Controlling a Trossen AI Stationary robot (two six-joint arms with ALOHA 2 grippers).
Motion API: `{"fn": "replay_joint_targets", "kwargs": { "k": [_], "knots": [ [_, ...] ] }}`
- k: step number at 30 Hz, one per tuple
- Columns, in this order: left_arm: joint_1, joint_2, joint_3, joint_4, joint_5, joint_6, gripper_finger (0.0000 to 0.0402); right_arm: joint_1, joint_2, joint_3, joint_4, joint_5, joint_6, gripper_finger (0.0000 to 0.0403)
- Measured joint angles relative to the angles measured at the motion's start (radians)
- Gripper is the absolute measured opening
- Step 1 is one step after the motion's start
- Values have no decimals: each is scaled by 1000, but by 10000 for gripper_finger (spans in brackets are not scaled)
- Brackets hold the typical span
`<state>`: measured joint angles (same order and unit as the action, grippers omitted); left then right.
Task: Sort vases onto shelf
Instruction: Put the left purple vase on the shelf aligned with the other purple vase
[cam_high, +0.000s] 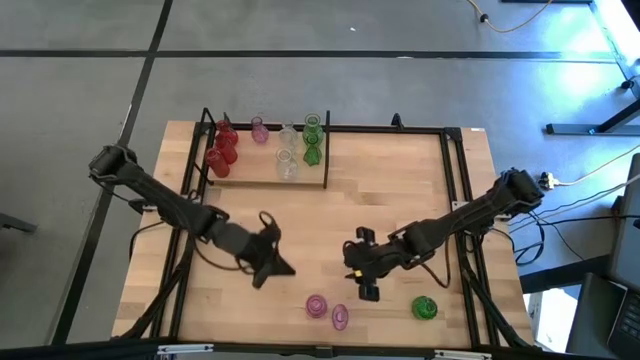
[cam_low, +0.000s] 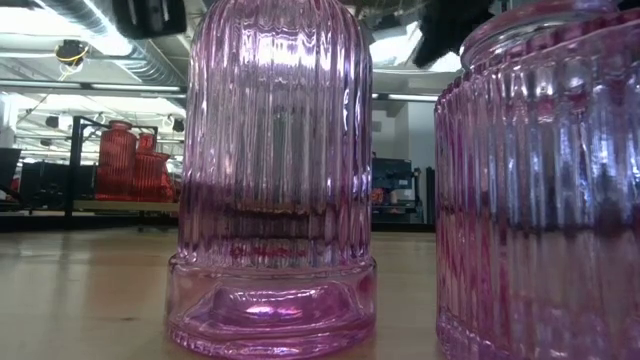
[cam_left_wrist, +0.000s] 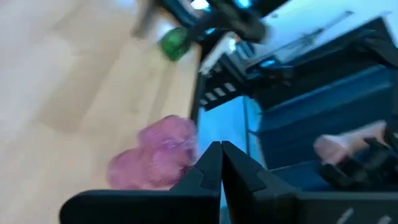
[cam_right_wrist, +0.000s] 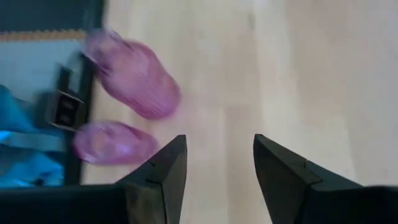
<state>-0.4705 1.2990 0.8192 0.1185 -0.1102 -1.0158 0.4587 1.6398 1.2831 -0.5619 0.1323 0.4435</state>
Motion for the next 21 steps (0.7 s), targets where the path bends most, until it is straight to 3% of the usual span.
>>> {"fn": "replay_joint_targets", "kwargs": {
  "k": [5, 10, 15, 21],
  "knots": [
    [-64, 112, 0, 243, 5, 118, 0, 0, -3, 0, -97, 26, -4, 168],
    [-82, 226, 2, 374, -9, 190, 17, 0, -3, 0, -143, 25, -4, 168],
    [-60, 331, 85, 342, 13, 279, 95, 0, -6, 0, -215, 5, 20, 168],
    [-15, 415, 248, 67, 50, 328, 204, 33, -63, 0, -314, 44, 58, 168]
  ]
}}
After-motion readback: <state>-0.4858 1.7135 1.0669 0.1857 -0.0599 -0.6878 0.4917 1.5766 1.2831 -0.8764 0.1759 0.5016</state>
